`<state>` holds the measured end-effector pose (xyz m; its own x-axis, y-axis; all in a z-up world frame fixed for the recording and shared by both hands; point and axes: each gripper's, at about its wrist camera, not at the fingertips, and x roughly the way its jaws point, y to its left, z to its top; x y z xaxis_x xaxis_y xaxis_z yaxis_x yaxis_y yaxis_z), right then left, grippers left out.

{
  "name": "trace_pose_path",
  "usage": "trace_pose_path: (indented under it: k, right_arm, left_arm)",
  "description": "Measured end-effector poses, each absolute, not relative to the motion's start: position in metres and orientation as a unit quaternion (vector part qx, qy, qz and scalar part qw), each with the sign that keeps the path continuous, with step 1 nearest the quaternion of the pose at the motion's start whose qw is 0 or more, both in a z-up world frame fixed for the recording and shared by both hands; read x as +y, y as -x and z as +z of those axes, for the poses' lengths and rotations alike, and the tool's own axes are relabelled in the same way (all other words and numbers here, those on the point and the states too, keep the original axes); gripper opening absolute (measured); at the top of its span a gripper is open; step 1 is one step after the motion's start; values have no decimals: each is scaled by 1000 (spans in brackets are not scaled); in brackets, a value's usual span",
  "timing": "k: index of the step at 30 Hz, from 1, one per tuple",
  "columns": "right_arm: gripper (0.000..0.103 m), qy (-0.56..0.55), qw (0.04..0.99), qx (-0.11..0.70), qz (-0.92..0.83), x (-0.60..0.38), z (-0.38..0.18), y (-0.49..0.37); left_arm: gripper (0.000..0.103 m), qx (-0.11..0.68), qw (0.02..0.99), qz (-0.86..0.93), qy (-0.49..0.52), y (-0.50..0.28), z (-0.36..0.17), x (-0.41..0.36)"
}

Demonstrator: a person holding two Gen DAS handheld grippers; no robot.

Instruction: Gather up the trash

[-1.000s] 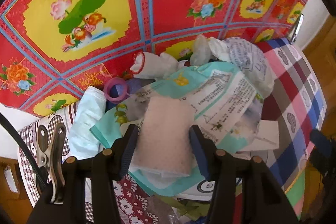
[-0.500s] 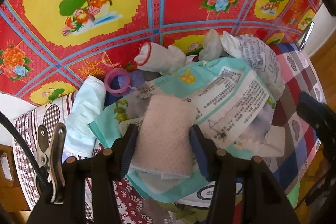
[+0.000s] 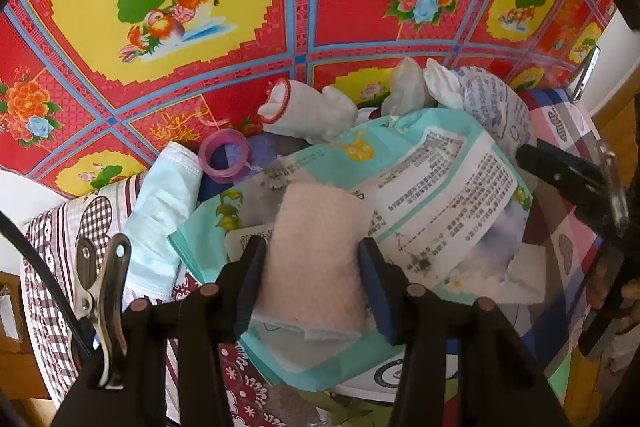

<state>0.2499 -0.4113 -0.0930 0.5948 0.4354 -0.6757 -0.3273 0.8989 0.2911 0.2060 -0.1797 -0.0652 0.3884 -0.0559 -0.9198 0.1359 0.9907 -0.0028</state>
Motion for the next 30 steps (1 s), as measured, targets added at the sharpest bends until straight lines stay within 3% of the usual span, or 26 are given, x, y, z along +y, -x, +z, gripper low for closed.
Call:
trace_pose_path:
  k: [8, 10, 12, 15, 21, 30]
  right_arm:
    - [51, -73, 882, 412, 216, -408, -106, -263]
    - [46, -81, 879, 416, 217, -410, -108, -265]
    - [33, -89, 875, 421, 222, -412, -111, -265]
    - [21, -88, 875, 417, 229, -413, -111, -262]
    - [8, -88, 884, 395, 233, -415, -98, -253]
    - [4, -98, 902, 350, 233, -420, -71, -229]
  left_arm:
    - [25, 542, 839, -47, -22, -206, -61, -180]
    - [19, 540, 840, -43, -13, -205, -54, -180]
    - [16, 537, 843, -35, -4, -204, -50, -177]
    - [15, 534, 845, -27, 12, -202, -44, -170]
    - [14, 521, 853, -22, 25, -193, -33, -166]
    - [14, 497, 867, -19, 39, -175, -9, -171]
